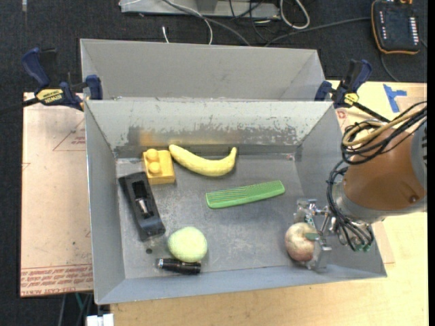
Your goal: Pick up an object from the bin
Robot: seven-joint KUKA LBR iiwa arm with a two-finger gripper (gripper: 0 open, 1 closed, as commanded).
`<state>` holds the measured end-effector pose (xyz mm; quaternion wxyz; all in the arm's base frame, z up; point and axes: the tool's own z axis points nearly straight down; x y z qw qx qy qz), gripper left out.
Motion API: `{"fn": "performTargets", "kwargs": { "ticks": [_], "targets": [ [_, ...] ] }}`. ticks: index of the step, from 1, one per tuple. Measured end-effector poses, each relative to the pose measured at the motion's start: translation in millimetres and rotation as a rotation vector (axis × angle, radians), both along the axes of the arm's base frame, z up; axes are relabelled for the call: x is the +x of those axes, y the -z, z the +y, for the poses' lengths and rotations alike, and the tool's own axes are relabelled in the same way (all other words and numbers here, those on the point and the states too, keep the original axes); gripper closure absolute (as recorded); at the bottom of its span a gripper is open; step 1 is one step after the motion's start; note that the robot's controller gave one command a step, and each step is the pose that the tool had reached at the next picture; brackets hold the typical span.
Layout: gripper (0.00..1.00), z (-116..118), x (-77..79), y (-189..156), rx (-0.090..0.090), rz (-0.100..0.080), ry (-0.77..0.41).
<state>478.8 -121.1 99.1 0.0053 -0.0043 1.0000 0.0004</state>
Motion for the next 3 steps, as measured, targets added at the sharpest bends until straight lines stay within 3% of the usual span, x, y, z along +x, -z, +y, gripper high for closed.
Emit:
{"fn": "performTargets", "kwargs": {
  "ticks": [1, 2, 3],
  "targets": [
    [0.00, 4.5, 4.3, 27.7, -0.004, -0.020, 0.043],
    [1.00, 8.4, 4.9, 28.0, -0.004, -0.011, -0.043],
    [1.00, 8.8, 5.2, 27.9, -0.004, -0.010, -0.050]
  ]
}}
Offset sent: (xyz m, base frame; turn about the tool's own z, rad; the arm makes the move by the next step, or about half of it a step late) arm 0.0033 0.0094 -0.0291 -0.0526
